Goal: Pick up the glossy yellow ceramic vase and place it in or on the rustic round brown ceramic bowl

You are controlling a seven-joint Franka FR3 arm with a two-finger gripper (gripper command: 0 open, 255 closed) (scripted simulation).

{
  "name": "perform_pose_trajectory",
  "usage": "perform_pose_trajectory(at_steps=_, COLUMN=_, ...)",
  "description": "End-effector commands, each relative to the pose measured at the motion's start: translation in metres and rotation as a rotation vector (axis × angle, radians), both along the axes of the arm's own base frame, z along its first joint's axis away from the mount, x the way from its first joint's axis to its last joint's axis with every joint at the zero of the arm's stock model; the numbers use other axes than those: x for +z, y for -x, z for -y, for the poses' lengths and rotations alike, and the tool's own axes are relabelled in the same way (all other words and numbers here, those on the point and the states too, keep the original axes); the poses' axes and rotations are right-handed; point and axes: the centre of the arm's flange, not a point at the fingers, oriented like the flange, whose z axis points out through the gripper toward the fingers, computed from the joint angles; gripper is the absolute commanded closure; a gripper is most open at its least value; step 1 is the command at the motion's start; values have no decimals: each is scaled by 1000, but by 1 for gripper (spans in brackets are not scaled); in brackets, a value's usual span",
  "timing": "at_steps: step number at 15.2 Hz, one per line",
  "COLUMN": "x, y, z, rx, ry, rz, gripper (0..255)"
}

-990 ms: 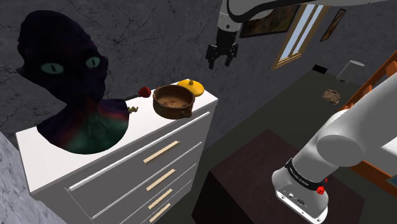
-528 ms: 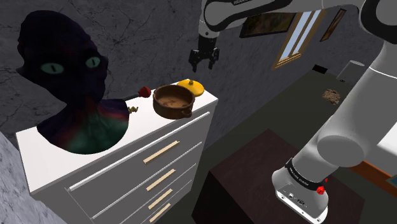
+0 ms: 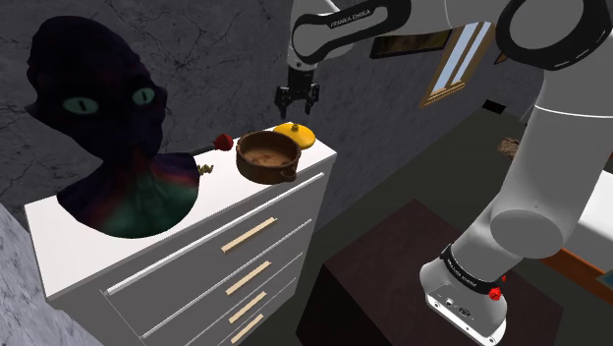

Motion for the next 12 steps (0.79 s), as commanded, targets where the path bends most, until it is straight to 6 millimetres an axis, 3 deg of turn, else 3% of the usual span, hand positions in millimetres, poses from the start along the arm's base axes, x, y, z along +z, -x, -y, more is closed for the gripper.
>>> perform_pose_trajectory(at_steps=1, x=-10, y=-1, z=-1, rx=0, ry=0, rz=1, gripper=0)
perform_pose_trajectory(at_steps=4, x=-29, y=-2, z=0, rx=0, ry=0, rz=1, gripper=0)
perform_pose_trajectory(at_steps=12, x=-29, y=-2, z=0, rx=0, ry=0, rz=0, gripper=0)
